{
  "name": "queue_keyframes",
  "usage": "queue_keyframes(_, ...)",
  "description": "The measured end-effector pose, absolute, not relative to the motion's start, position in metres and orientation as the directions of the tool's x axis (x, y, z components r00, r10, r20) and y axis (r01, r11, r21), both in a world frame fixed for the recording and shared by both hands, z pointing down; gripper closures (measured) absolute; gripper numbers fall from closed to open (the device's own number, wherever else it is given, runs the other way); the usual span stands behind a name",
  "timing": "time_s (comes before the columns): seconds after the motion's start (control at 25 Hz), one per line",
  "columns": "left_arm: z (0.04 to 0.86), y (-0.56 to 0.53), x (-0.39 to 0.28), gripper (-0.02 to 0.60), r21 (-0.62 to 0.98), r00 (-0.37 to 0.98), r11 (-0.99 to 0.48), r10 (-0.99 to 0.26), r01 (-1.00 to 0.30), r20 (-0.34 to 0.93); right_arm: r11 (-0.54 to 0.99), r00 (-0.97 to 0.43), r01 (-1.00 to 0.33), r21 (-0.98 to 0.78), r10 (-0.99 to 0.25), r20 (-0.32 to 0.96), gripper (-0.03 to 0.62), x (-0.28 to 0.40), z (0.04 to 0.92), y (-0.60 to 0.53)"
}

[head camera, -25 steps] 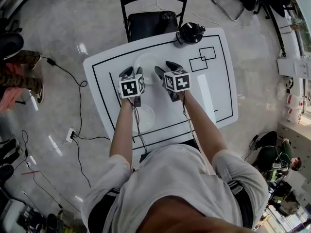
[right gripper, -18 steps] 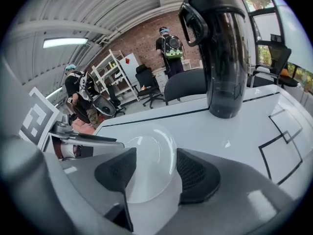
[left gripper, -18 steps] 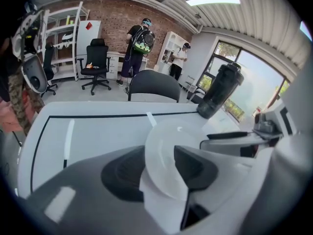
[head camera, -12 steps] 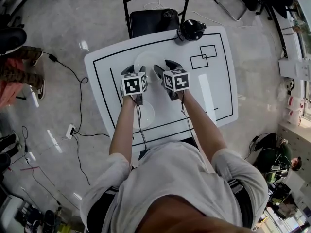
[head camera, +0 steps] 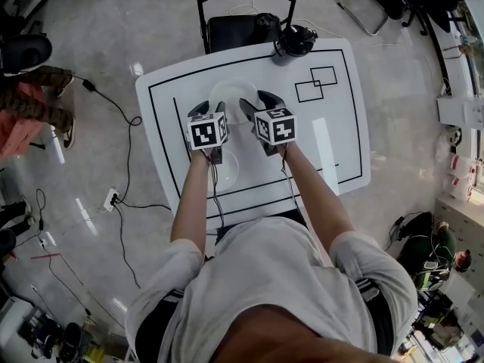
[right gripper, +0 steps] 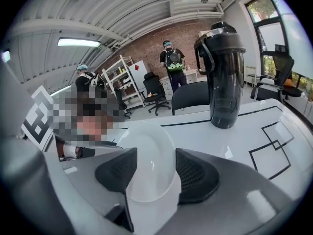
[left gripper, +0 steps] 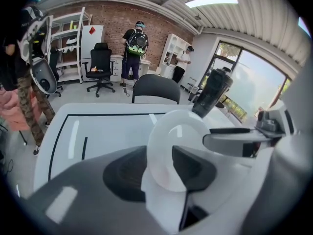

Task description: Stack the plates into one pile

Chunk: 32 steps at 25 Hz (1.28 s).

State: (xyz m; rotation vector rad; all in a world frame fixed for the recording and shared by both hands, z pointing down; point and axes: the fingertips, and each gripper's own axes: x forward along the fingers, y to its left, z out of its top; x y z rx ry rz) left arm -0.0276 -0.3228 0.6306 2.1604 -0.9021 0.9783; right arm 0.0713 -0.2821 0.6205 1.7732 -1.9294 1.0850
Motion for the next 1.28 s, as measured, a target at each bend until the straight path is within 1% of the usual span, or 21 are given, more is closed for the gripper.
queue_keyframes(0.64,0.595,-0.288,-0.037,0.426,0.222,0.503,-0.577,-0.388,-0.786,0.772,0.003,-0.195,-0.957,-0.290,-0.747,0.636,0.350,0.064,0.588,-0.250)
queue_keyframes(1.28,0.577,-0.249,-0.092,0.426,0.210,0.451,-0.484,-0.459,-0.849,0.765,0.116,-0.285,-0.946,-0.303,-0.743,0.606,0.350,0.013,0.565,-0.220)
